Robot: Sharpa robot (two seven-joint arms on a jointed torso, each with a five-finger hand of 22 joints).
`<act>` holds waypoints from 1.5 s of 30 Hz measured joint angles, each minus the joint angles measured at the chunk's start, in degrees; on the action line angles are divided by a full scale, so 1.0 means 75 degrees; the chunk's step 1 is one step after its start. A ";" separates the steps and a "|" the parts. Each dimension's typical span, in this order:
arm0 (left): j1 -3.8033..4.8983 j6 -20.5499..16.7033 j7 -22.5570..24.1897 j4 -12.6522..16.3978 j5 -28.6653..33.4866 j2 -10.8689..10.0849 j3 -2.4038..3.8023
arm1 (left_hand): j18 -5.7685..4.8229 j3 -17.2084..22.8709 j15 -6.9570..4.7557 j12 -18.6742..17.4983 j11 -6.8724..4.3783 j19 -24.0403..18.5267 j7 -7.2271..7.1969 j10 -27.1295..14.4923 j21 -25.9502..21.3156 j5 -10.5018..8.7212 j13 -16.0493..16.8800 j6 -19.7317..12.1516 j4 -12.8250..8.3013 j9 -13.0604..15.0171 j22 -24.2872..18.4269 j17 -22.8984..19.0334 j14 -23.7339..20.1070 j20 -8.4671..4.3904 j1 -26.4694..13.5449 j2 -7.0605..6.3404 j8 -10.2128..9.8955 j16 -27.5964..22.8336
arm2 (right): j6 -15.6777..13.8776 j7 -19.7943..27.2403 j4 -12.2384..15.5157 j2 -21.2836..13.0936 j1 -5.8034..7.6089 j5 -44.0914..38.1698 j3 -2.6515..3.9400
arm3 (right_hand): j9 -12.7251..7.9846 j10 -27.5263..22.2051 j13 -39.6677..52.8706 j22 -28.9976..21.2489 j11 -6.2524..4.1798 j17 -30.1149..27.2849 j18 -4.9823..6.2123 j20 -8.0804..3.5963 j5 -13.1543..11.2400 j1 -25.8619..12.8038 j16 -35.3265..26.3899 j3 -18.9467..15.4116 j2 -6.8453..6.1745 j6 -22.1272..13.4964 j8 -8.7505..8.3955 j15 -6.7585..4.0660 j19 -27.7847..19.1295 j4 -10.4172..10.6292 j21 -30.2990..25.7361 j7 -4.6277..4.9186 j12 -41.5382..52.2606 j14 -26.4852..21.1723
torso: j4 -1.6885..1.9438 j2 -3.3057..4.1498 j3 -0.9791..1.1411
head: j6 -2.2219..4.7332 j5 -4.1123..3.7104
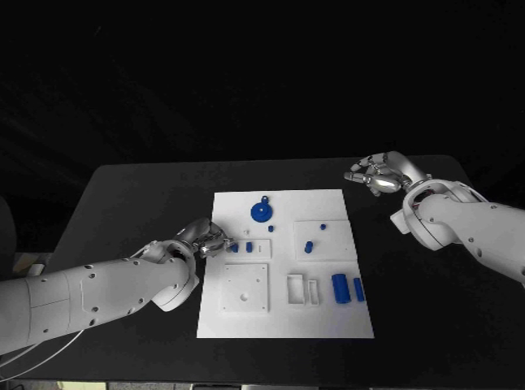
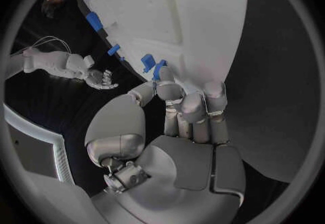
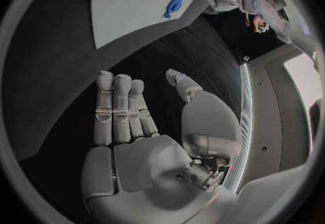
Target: Assemble the parts on the task board
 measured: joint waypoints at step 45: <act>0.0002 0.0249 0.0014 0.0004 0.0314 0.0004 0.0002 | 0.0000 -0.1304 0.0009 -0.0147 0.0055 -0.0097 0.0110 -0.0057 -0.0030 0.0461 -0.0078 -0.0231 0.0171 -0.0016 -0.0088 -0.0019 -0.0074 0.0041 0.0636 -0.0874 -0.0384 -0.0149 | 0.0000 0.0000 -0.0008 0.0001 -0.0007 0.0001 0.0000 | -0.0006 0.0001 -0.0016 0.0005 -0.0001 0.0004 0.0000 0.0000 0.0000 0.0000 0.0000 -0.0021 0.0000 0.0001 0.0000 0.0000 0.0000 -0.0021 -0.0031 -0.0018 0.0031 0.0000 | 0.0000 -0.0001 0.0001 | -0.0007 -0.0025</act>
